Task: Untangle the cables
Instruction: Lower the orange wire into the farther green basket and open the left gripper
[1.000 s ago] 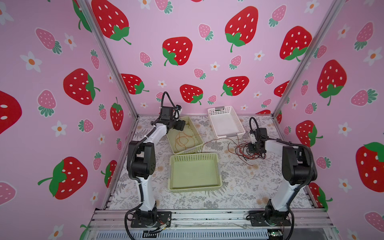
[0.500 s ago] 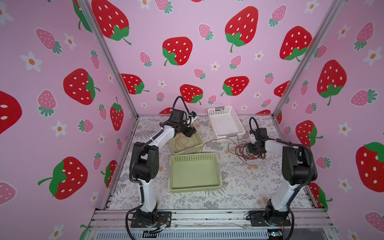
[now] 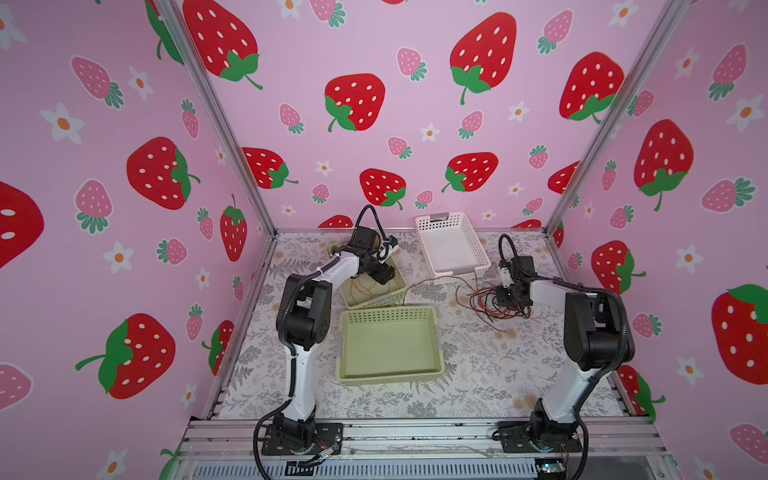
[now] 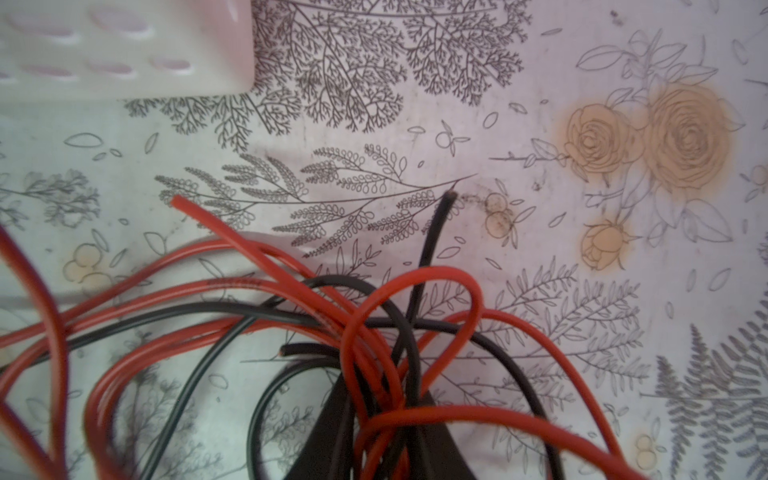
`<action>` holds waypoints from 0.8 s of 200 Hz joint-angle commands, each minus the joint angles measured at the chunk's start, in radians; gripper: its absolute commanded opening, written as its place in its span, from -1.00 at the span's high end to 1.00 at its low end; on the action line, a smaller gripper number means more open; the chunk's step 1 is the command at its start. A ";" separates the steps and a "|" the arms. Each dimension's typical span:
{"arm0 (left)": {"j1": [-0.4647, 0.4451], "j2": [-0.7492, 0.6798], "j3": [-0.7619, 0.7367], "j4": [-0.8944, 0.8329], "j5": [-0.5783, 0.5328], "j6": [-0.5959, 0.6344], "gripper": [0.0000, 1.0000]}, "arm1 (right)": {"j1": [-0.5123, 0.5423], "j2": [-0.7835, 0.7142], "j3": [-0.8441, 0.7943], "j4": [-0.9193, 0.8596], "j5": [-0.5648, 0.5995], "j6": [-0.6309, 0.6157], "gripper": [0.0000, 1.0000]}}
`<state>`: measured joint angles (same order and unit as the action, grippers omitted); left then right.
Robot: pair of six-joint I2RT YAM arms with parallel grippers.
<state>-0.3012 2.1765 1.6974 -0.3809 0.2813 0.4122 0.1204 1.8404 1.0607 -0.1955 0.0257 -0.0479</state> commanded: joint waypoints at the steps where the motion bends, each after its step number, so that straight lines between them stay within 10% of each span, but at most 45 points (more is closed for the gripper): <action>1: -0.012 0.027 0.070 0.010 -0.030 0.010 -0.33 | 0.011 0.019 -0.030 -0.117 -0.018 0.009 0.50; 65: -0.013 -0.047 -0.010 0.045 -0.038 0.026 1.00 | 0.012 0.020 -0.035 -0.114 -0.010 0.015 0.50; 160: 0.071 -0.326 -0.264 0.092 -0.081 -0.200 1.00 | 0.012 -0.018 -0.050 -0.111 0.004 0.025 0.50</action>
<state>-0.2451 1.8187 1.4261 -0.2359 0.2184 0.2646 0.1257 1.8286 1.0496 -0.2035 0.0292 -0.0303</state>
